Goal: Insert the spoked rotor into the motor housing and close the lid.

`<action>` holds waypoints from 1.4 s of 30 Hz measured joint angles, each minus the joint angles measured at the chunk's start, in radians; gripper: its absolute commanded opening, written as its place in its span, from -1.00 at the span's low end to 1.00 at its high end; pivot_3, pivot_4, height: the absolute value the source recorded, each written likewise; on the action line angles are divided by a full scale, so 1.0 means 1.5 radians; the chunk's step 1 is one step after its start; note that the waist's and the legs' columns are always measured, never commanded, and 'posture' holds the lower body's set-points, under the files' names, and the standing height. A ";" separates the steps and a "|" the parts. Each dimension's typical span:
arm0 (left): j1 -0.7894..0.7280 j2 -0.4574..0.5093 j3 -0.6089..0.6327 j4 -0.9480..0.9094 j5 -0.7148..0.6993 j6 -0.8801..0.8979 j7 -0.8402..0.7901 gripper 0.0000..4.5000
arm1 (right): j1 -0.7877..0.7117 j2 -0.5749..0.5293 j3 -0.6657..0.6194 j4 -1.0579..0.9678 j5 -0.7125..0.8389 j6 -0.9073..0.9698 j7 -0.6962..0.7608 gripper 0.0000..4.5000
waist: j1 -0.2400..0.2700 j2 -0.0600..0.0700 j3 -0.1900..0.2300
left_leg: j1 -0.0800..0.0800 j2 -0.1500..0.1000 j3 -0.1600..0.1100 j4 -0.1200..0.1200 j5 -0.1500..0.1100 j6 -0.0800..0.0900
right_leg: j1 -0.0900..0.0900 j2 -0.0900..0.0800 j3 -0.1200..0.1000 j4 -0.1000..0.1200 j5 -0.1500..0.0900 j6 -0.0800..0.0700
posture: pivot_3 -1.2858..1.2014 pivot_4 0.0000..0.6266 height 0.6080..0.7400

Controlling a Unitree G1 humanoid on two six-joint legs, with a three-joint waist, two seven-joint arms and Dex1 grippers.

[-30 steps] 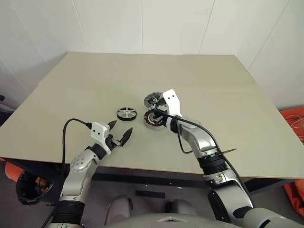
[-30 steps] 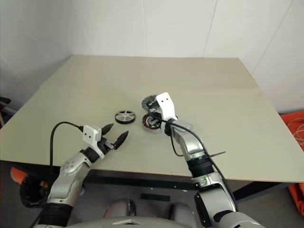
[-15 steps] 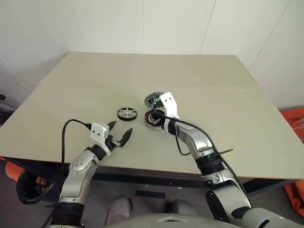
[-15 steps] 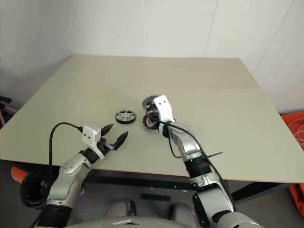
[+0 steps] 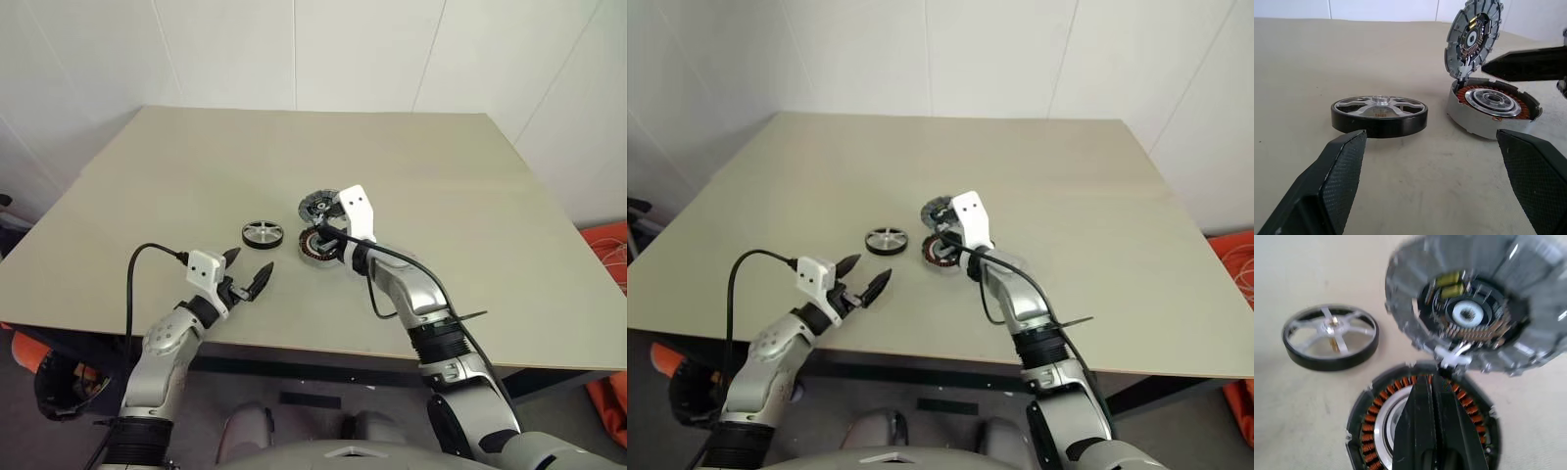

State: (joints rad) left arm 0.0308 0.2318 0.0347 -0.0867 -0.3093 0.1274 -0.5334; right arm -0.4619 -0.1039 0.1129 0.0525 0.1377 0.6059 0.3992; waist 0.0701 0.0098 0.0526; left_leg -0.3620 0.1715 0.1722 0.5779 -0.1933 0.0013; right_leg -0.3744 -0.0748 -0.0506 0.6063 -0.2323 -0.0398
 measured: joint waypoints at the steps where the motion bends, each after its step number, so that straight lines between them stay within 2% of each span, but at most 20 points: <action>1: 0.000 0.000 0.001 -0.010 -0.006 0.014 0.006 1.00 | 0.013 -0.007 -0.007 -0.038 0.012 0.013 0.006 -0.98 | 0.001 0.000 0.000 | 0.000 0.000 0.000 0.000 0.000 0.000 | 0.000 0.000 0.000 0.000 0.000 0.000 | 0.03 -1.00 1.00; 7: 0.003 -0.021 0.021 -0.096 -0.071 0.150 0.072 1.00 | 0.117 -0.061 -0.043 -0.228 0.075 0.102 0.023 -0.98 | 0.002 0.000 0.000 | 0.000 0.000 0.000 0.000 0.000 0.001 | 0.001 0.000 0.000 0.000 -0.001 0.001 | 0.03 -1.00 1.00; 9: 0.004 -0.034 0.027 -0.113 -0.095 0.192 0.095 1.00 | 0.138 -0.071 -0.050 -0.260 0.087 0.122 0.022 -0.98 | 0.001 0.000 0.000 | 0.002 0.000 0.000 0.000 0.000 0.000 | 0.001 0.000 0.000 0.000 -0.003 0.005 | 0.03 -1.00 1.00; 14: -0.028 -0.048 0.022 -0.108 -0.108 0.243 0.119 1.00 | 0.157 -0.081 -0.051 -0.300 0.098 0.147 0.005 -0.98 | 0.001 0.000 0.000 | 0.003 0.000 0.000 0.000 0.000 0.000 | 0.003 0.000 0.000 0.000 -0.004 0.005 | 0.03 -1.00 1.00; 22: -0.033 -0.040 0.018 -0.090 -0.110 0.249 0.108 1.00 | 0.104 -0.072 -0.010 -0.199 0.056 0.138 -0.035 -0.98 | 0.000 0.000 0.000 | 0.000 0.000 0.000 -0.001 0.000 0.000 | 0.000 0.000 0.000 0.000 -0.004 0.004 | 0.03 -1.00 1.00; 24: -0.028 -0.037 0.022 -0.090 -0.113 0.249 0.104 1.00 | 0.092 -0.070 0.004 -0.172 0.047 0.134 -0.036 -0.98 | 0.000 0.000 0.000 | -0.001 0.000 0.000 0.000 0.000 -0.001 | -0.001 0.000 0.000 0.000 -0.002 0.001 | 0.03 -1.00 1.00; 34: -0.002 -0.010 0.039 -0.082 -0.120 0.233 0.060 1.00 | 0.003 -0.029 0.055 -0.044 0.013 0.093 -0.033 -0.98 | -0.001 0.000 0.000 | -0.002 0.000 0.000 0.000 0.000 -0.001 | -0.001 0.000 0.000 0.000 -0.002 0.001 | 0.03 -1.00 1.00; 42: 0.010 0.002 0.063 -0.056 -0.127 0.211 0.023 1.00 | -0.018 -0.015 0.070 0.014 0.003 0.065 -0.023 -0.98 | 0.000 0.000 0.000 | -0.002 0.000 0.000 0.000 0.000 -0.001 | -0.001 0.000 0.000 0.000 -0.002 0.001 | 0.03 -1.00 1.00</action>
State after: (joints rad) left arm 0.0464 0.2349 0.1292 -0.1713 -0.4999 0.4442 -0.4985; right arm -0.4894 -0.1268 0.2178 0.0729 0.1419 0.7028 0.3650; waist 0.0706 0.0095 0.0530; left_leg -0.3646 0.1708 0.1717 0.5781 -0.1927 0.0003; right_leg -0.3760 -0.0743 -0.0504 0.6064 -0.2346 -0.0389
